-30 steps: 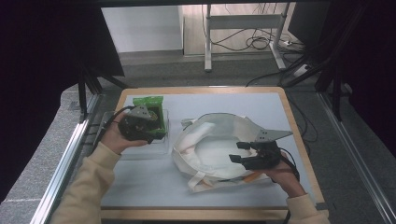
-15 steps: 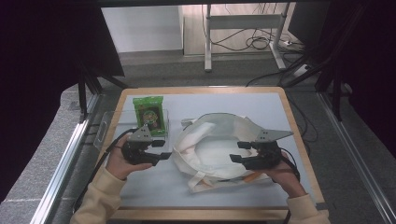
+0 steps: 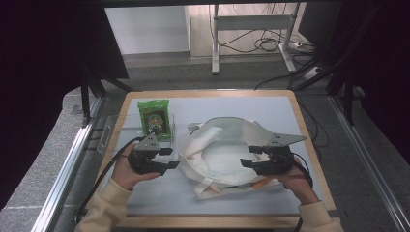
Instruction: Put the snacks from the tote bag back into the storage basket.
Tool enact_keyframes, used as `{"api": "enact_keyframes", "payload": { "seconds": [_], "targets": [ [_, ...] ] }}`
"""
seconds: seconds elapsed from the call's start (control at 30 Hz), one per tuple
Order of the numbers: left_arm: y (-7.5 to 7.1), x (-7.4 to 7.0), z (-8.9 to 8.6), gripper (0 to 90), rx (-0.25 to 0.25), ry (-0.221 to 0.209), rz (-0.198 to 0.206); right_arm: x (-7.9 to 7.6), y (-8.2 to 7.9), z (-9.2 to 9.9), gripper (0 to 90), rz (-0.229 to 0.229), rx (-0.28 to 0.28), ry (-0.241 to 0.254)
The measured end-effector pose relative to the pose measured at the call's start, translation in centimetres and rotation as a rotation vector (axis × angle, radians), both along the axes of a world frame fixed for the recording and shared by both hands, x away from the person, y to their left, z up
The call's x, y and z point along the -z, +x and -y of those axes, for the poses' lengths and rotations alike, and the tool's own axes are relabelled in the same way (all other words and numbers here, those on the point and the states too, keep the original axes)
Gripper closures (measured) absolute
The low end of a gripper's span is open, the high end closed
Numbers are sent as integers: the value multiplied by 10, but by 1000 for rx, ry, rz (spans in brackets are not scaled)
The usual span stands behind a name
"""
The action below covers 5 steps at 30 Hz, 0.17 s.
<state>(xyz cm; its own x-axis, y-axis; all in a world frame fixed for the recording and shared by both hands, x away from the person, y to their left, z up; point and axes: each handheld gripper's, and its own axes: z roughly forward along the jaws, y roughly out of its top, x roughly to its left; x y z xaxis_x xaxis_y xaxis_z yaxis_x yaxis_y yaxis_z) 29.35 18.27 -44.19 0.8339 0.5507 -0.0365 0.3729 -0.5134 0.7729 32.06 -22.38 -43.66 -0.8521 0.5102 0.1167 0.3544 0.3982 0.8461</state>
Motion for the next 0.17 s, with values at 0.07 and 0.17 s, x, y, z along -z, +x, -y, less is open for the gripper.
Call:
{"api": "enact_keyframes", "payload": {
  "seconds": [0.07,0.17],
  "targets": [
    [1,0,-1,451,-2,-3,1,0,0,1,372,1,2,1],
    [3,-1,-2,442,-9,-7,-1,-1,-1,3,372,8,2,13]
  ]
}}
